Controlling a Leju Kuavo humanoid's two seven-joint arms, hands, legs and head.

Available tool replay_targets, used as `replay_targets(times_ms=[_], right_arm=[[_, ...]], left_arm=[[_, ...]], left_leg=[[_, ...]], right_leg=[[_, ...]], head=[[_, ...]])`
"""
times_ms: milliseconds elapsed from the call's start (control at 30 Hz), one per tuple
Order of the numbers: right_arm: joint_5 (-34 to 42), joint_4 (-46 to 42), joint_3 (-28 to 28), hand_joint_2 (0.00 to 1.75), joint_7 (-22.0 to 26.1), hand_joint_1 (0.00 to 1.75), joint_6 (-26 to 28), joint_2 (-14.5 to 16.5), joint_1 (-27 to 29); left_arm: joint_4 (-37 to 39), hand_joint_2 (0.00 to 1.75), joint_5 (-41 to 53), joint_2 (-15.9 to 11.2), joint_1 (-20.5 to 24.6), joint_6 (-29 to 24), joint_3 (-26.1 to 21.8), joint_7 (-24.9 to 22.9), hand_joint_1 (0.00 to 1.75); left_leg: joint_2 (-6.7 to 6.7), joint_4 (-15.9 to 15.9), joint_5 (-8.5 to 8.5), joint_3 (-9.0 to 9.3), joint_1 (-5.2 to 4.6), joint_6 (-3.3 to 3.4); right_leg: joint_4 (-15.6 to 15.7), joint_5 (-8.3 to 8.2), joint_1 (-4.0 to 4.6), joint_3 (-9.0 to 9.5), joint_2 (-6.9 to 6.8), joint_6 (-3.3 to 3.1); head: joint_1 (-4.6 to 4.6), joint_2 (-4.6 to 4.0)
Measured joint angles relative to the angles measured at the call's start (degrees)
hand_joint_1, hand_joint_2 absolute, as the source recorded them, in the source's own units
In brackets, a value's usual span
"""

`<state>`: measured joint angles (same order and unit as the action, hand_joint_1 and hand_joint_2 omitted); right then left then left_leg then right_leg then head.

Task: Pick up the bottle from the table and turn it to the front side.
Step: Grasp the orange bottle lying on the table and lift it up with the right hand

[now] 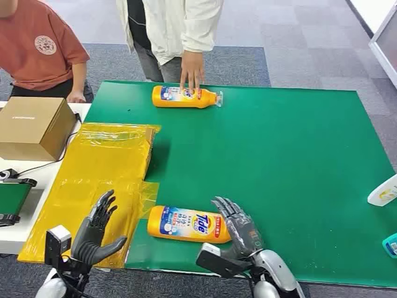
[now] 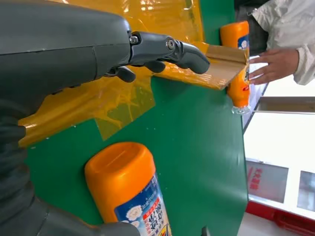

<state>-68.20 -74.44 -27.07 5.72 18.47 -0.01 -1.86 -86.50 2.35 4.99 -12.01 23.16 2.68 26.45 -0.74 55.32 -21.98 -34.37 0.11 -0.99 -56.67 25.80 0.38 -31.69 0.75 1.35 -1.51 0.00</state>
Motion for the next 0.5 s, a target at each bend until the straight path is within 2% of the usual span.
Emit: replay_targets(times_ms=[67,233,500], right_arm=[[-3.41,1.78,-0.82,1.75,-1.38,0.0,1.87,0.2,-0.98],[-14.21,10.92,-3.31,1.75,-6.25,0.0,7.22,1.0,-4.97],[-17.94,18.56,-4.41,1.75,-7.48,0.0,7.86,1.77,-8.72]], left_arm=[[-0.72,1.75,-0.18,-0.05,0.06,-0.49,1.01,-0.21,0.0],[-4.98,1.75,-1.22,-1.23,0.24,-3.57,7.59,-0.79,0.0],[-10.45,1.75,-2.33,-3.9,-0.1,-5.44,13.32,-1.0,0.0]], left_leg=[[0.0,0.0,0.01,0.0,0.0,0.01],[-0.01,0.0,0.03,0.0,-0.01,0.01],[0.0,-0.02,-0.08,0.37,0.02,-0.05]], right_leg=[[0.0,-0.01,0.0,0.0,0.0,0.01],[0.0,-0.03,-0.01,0.02,0.0,0.04],[0.01,0.07,0.04,0.06,0.02,-0.06]], head=[[0.0,-0.01],[0.0,-0.02],[-0.01,0.0]])
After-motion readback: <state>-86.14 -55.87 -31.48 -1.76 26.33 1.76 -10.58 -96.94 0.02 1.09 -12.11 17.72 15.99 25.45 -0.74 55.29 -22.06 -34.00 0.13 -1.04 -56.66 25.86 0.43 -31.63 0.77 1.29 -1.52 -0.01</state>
